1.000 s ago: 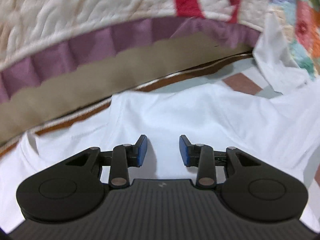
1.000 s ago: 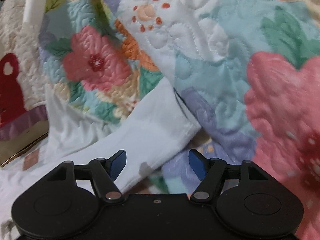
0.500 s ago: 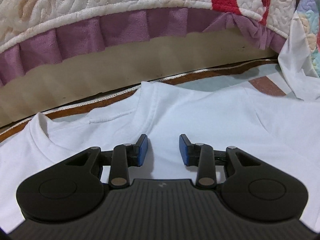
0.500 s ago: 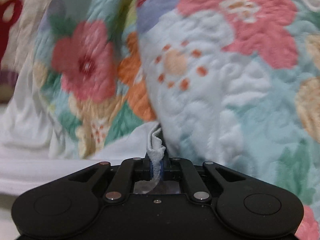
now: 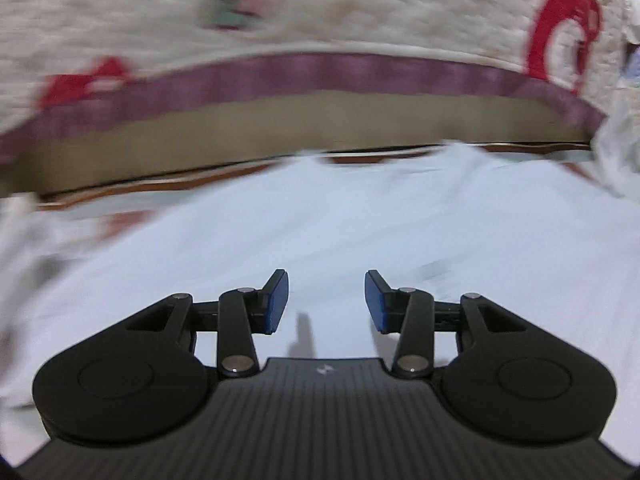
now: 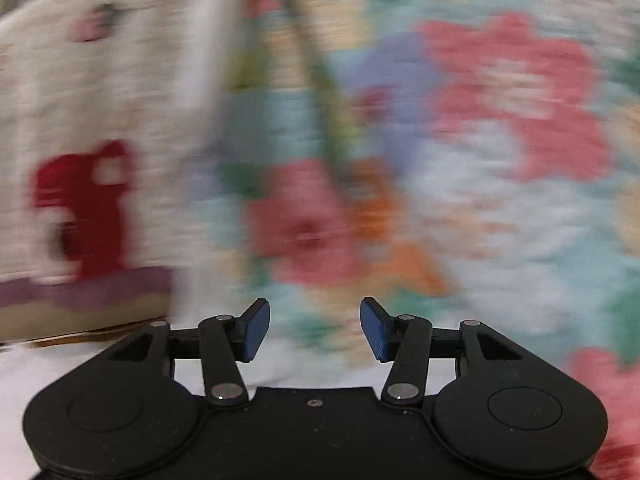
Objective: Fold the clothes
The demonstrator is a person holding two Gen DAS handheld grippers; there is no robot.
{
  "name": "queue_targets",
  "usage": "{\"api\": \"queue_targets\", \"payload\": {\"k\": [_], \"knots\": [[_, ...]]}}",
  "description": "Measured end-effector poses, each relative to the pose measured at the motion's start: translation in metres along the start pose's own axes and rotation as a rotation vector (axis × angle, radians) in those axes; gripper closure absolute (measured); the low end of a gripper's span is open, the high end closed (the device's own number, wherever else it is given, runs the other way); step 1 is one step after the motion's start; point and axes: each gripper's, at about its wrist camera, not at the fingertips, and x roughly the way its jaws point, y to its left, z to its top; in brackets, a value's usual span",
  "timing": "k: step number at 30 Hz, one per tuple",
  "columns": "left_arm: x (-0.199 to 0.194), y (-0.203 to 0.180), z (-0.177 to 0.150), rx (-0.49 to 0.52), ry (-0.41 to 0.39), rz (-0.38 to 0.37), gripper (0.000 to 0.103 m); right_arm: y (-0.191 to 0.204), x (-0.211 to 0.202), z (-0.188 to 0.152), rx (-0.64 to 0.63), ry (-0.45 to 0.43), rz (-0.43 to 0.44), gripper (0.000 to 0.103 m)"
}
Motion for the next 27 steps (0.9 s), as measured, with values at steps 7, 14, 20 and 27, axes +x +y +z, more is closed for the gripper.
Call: {"api": "queue_targets", "payload": {"k": [7, 14, 20, 27], "knots": [[-0.062, 0.14, -0.043, -0.122, -0.051, 0.324, 0.062, 0.145, 0.003, -0.005, 0.021, 0.269, 0.552, 0.075], [-0.063, 0.211, -0.057, -0.159, -0.066, 0.427, 0.061, 0.295, -0.034, -0.045, -0.325, 0.391, 0.766, 0.098], [-0.006, 0.204, -0.041, 0.082, -0.003, 0.399, 0.035, 0.359, -0.035, -0.078, -0.436, 0.456, 0.811, 0.095], [0.012, 0.221, -0.029, 0.136, -0.054, 0.557, 0.094, 0.391, -0.045, -0.106, -0.578, 0.471, 0.838, 0.093]]}}
